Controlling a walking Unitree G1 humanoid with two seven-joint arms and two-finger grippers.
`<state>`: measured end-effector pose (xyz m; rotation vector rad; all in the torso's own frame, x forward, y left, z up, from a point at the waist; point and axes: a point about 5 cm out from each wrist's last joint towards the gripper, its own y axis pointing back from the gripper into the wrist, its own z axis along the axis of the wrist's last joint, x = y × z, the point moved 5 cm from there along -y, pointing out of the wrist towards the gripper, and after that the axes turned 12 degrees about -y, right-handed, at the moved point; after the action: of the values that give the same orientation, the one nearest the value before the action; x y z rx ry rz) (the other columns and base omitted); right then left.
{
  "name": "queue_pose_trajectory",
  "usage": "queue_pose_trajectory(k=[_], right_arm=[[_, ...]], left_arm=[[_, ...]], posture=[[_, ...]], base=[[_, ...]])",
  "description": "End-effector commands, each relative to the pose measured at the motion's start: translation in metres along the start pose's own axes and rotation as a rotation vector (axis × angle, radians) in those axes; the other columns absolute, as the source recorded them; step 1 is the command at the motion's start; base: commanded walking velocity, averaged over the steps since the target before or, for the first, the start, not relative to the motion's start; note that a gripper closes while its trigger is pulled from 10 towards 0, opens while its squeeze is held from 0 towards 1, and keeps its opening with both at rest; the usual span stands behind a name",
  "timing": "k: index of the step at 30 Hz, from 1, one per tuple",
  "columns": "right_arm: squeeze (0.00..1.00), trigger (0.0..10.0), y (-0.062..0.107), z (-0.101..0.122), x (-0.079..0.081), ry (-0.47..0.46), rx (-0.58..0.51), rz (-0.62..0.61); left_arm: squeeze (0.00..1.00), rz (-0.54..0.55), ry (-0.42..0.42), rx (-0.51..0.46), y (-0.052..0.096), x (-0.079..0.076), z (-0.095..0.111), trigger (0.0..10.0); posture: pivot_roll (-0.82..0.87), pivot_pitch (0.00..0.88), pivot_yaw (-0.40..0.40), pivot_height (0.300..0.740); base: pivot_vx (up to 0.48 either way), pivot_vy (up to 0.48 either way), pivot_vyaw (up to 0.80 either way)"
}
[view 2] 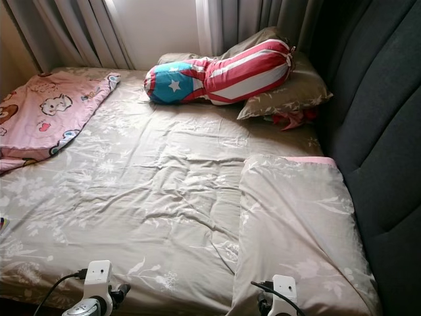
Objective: Clean up the room
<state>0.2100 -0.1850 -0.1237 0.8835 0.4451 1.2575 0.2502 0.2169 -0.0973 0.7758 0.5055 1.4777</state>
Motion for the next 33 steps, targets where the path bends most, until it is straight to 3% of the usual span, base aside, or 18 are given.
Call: queue_pose_trajectory(k=[1, 18, 19, 25, 33], right_arm=[[1.00, 10.0, 0.0006, -0.0047, -0.0005, 0.002, 0.019, -0.003], [1.00, 10.0, 0.0006, -0.0050, -0.0004, 0.003, 0.019, -0.002], [0.00, 10.0, 0.0012, -0.0082, 0.0001, 0.013, 0.029, -0.001], [0.00, 10.0, 0.0020, -0.0132, 0.0017, 0.044, 0.045, 0.006], [0.00, 10.0, 0.0017, -0.0123, 0.0033, 0.049, 0.038, 0.008]], left_arm=[[0.00, 0.003, 0.006, 0.032, 0.0009, 0.0015, -0.0072, 10.0], [0.00, 0.002, 0.003, 0.032, 0.0009, 0.0014, -0.0073, 10.0], [0.00, 0.001, -0.010, 0.033, 0.0009, 0.0034, -0.0066, 10.0], [0.00, -0.003, -0.031, 0.037, 0.0009, 0.0063, -0.0060, 10.0], [0.00, -0.002, -0.035, 0.037, 0.0009, 0.0070, -0.0058, 10.0]], posture=[[0.00, 0.035, -0.012, 0.740], [0.00, 0.035, -0.012, 0.740], [0.01, 0.058, -0.010, 0.740], [0.01, 0.065, -0.009, 0.740], [0.01, 0.070, -0.007, 0.740]], base=[[0.000, 0.000, 0.00], [0.000, 0.000, 0.00], [0.000, 0.000, 0.00], [0.000, 0.000, 0.00], [0.000, 0.000, 0.76]])
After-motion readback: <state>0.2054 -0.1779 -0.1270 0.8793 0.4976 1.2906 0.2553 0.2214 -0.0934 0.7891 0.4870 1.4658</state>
